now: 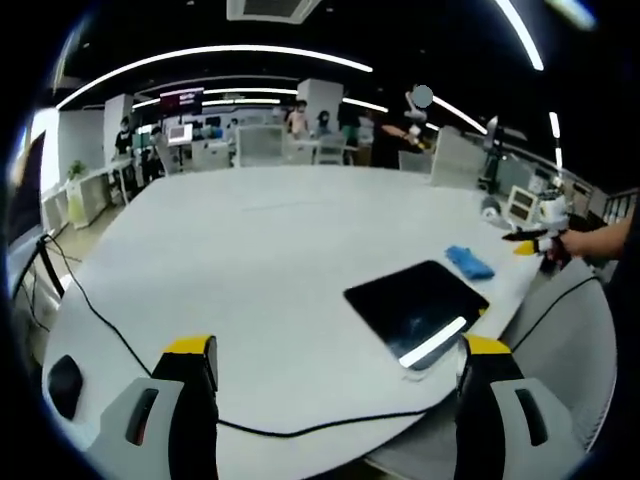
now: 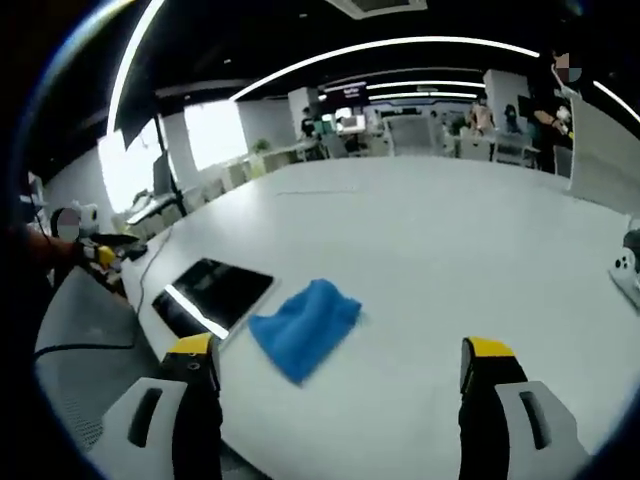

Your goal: Wipe the mirror surface with the cleaning cloth until all visible marks leave the cleaned area.

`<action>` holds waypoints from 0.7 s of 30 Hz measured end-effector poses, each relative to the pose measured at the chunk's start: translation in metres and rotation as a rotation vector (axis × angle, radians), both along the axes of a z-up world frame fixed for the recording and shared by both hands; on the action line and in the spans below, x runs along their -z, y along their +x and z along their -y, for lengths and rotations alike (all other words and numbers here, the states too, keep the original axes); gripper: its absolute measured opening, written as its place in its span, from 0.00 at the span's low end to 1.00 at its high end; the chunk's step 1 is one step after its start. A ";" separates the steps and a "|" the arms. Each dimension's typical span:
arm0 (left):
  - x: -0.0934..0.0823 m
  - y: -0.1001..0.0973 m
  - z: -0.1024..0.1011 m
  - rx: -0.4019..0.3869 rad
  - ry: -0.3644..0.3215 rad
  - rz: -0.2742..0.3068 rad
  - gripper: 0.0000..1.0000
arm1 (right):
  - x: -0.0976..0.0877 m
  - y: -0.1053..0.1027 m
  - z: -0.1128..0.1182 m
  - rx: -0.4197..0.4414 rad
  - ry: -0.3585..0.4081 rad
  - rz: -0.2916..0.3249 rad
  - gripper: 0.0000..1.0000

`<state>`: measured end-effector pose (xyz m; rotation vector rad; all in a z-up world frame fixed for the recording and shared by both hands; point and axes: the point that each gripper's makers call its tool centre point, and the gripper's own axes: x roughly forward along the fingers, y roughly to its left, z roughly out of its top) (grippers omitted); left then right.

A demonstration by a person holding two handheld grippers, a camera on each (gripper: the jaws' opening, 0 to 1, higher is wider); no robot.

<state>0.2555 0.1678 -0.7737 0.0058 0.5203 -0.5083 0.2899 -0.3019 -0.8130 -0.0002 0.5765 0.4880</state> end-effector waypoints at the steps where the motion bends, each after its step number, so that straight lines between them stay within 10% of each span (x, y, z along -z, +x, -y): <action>1: -0.001 0.000 0.000 0.000 -0.001 0.000 1.00 | 0.001 -0.001 0.000 -0.003 -0.008 -0.005 1.00; 11: -0.001 0.004 0.001 -0.001 0.004 -0.002 1.00 | 0.003 -0.004 0.008 -0.035 -0.119 -0.019 0.93; 21: 0.009 0.001 0.014 -0.001 0.026 -0.017 1.00 | 0.005 -0.004 0.010 -0.050 -0.069 -0.030 0.98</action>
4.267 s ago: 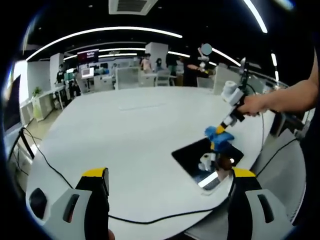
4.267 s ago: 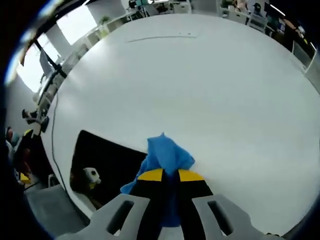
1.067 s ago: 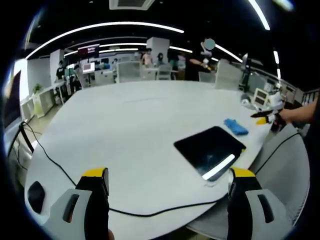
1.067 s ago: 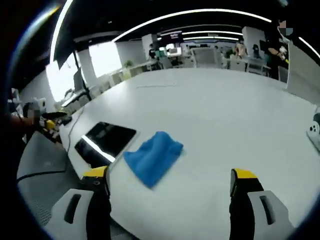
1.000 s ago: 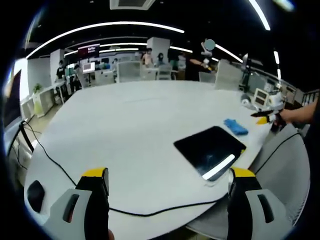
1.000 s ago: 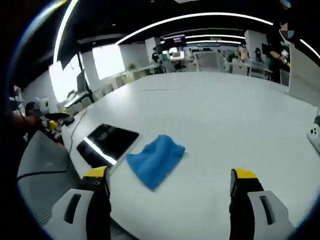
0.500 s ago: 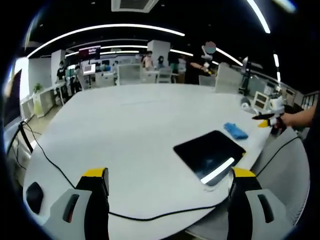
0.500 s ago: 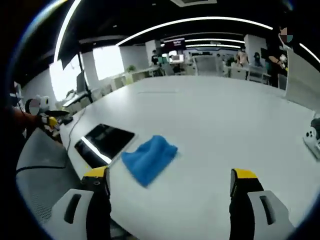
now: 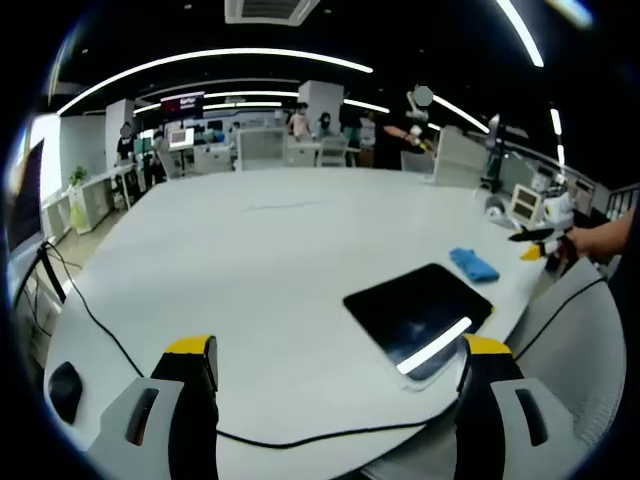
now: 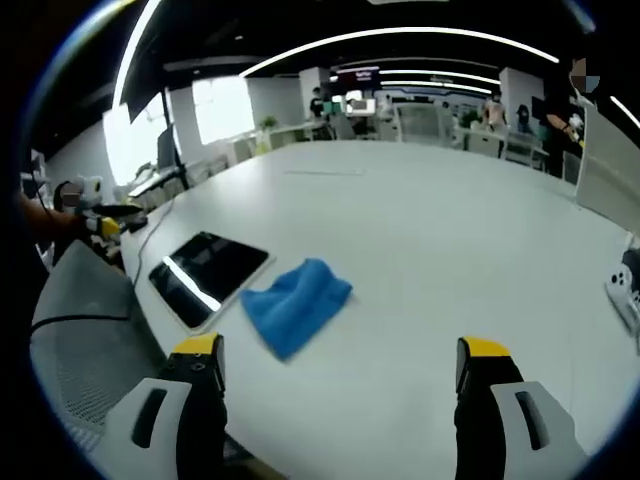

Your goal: Wipe the mirror surface with the cleaning cloth until all visible marks leave the cleaned area.

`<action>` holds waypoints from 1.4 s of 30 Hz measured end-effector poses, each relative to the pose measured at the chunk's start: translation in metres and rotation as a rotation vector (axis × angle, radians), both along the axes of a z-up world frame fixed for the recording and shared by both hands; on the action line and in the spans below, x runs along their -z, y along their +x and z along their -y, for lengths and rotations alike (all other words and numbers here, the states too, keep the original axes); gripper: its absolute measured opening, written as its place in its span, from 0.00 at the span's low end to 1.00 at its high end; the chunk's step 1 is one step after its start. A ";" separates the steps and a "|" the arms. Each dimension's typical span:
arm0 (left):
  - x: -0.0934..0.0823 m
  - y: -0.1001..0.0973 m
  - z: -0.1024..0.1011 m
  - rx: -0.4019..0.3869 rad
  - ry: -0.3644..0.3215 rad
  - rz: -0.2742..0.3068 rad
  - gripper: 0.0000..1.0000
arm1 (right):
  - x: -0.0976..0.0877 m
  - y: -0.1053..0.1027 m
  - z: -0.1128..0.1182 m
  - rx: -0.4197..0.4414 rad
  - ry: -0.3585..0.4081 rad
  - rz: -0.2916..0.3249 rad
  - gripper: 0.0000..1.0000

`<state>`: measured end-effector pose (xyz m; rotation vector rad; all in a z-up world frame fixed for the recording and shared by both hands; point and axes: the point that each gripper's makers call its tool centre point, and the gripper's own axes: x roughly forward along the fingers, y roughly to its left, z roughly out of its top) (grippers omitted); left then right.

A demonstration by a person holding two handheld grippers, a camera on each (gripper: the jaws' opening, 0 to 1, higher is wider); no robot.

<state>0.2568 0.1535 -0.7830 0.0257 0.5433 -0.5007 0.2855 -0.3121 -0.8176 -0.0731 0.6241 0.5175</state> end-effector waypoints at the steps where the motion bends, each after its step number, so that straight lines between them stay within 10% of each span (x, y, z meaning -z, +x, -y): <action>1: 0.004 -0.001 0.000 0.005 0.015 -0.005 1.00 | 0.000 0.000 -0.002 0.000 0.011 -0.002 1.00; 42: 0.001 0.007 -0.009 -0.010 -0.027 0.003 1.00 | 0.007 -0.017 0.003 0.015 0.036 -0.047 1.00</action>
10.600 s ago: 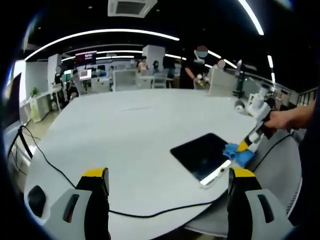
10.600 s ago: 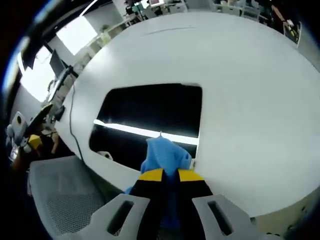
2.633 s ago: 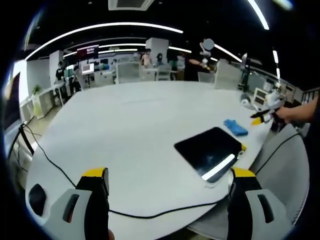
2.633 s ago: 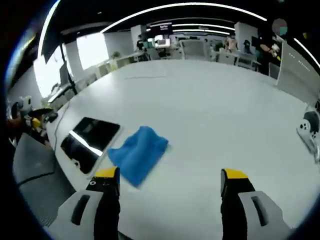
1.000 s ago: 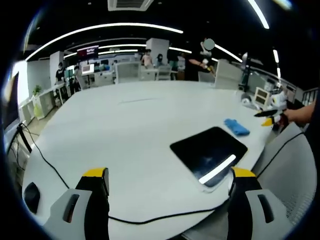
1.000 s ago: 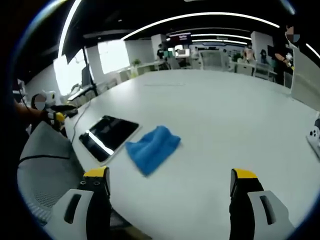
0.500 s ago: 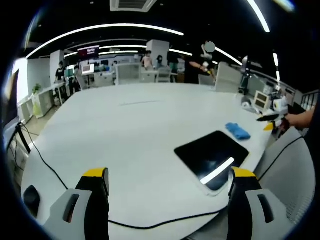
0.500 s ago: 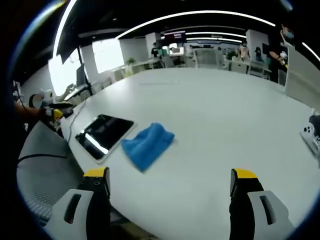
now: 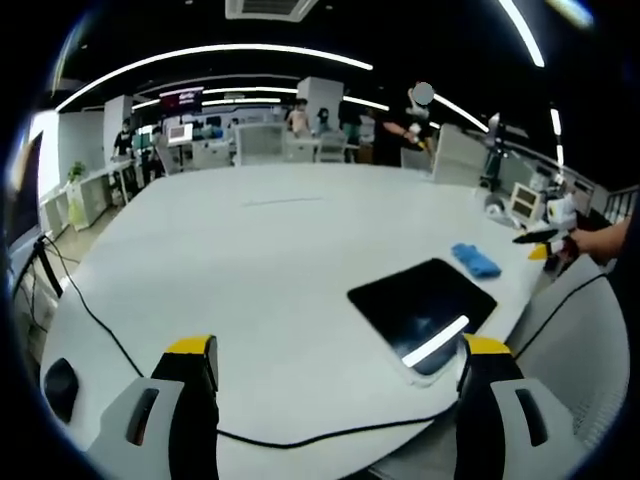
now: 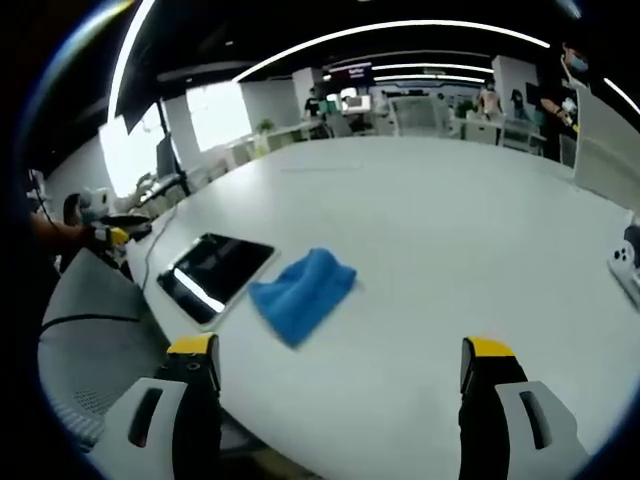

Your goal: Wipe the mirror surface with the cleaning cloth until all visible marks leave the cleaned area.

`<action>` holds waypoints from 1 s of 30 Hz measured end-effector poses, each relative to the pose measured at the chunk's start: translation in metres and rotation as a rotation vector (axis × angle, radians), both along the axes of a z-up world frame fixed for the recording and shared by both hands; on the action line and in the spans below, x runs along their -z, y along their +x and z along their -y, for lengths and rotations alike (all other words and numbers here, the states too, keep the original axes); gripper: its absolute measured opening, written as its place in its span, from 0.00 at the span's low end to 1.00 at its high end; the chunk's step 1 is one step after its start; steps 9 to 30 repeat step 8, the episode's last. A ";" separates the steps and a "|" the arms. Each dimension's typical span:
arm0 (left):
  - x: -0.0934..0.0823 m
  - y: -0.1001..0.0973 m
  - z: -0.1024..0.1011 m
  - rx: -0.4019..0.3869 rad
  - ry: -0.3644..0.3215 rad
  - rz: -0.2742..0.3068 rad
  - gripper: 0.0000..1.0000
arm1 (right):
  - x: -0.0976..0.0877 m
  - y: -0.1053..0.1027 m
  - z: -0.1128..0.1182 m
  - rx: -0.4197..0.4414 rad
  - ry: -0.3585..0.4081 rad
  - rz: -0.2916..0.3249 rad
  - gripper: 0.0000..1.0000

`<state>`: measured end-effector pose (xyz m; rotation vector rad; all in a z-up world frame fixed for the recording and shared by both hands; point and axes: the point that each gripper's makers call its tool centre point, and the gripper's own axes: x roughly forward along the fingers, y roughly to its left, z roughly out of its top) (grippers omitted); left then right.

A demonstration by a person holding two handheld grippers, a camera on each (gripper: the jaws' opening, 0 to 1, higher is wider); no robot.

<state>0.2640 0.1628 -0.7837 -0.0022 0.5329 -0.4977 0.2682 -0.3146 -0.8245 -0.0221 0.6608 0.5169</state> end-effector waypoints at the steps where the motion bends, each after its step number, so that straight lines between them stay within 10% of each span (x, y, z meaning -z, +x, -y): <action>1: 0.000 0.000 0.000 0.000 -0.002 0.001 1.00 | 0.001 0.000 0.001 -0.008 -0.010 0.000 1.00; 30: 0.003 0.000 0.004 0.015 -0.006 -0.006 1.00 | -0.004 -0.003 -0.003 0.017 0.032 0.005 1.00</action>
